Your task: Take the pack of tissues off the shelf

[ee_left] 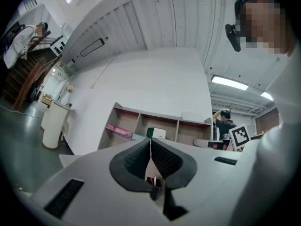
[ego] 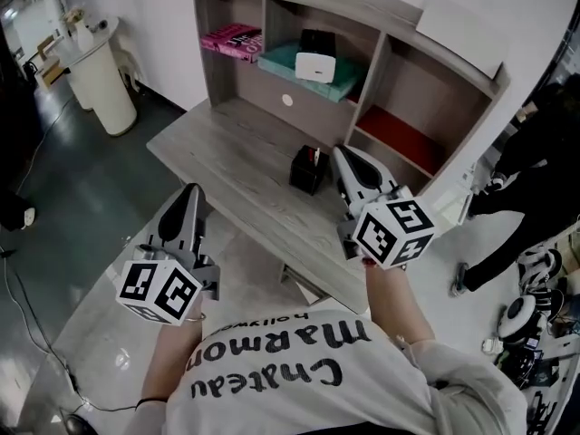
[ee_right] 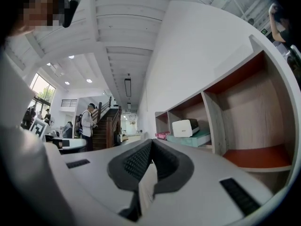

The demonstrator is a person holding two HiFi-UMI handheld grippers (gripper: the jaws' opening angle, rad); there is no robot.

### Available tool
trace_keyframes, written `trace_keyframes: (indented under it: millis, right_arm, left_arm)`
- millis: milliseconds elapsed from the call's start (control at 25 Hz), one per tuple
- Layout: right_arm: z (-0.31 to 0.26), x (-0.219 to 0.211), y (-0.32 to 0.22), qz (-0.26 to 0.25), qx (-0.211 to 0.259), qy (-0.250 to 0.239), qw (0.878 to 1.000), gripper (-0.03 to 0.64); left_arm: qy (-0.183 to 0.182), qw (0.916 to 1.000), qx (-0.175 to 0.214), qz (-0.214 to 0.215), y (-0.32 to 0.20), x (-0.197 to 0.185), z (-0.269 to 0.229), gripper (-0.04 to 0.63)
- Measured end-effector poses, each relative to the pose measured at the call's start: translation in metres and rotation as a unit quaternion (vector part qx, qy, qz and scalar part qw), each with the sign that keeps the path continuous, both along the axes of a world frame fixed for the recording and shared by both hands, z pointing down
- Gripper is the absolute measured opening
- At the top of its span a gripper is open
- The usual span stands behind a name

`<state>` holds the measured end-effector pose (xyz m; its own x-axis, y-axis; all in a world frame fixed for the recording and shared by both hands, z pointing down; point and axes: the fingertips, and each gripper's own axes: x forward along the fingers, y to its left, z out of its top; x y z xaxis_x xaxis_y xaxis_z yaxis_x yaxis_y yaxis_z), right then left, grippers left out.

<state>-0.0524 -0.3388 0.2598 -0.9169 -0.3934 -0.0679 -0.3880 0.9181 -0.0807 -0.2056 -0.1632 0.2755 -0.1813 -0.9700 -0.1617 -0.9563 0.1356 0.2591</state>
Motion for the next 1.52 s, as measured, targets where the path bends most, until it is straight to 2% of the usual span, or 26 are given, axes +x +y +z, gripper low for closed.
trace_keyframes:
  millis: [120,320,760,1080,1240,1520]
  right_arm:
    - [0.005,-0.010,-0.013,0.000,-0.002,0.004,1.000,0.009]
    - [0.018,-0.025,-0.021,-0.010,-0.008,0.029,0.999,0.009]
    - [0.053,-0.050,-0.040,-0.003,-0.043,0.058,0.997,0.009]
    - [0.047,-0.072,-0.076,0.064,-0.037,0.065,0.995,0.009]
    - [0.034,-0.081,-0.095,0.119,-0.020,0.062,0.991,0.009]
    - [0.023,-0.098,-0.118,0.191,-0.023,0.040,0.980,0.009]
  left_arm:
    - [0.000,1.0000,-0.005,-0.005,-0.009,-0.009,0.007,0.021]
    - [0.022,0.9995,-0.012,-0.017,-0.016,-0.023,0.021,0.021]
    - [0.041,0.9979,-0.043,-0.027,-0.020,-0.056,0.042,0.021]
    - [0.030,0.9967,-0.050,0.057,-0.087,-0.094,0.039,0.021]
    - [0.023,0.9931,-0.051,0.103,-0.129,-0.126,0.028,0.021]
    - [-0.004,0.9845,-0.038,0.171,-0.183,-0.164,0.003,0.021]
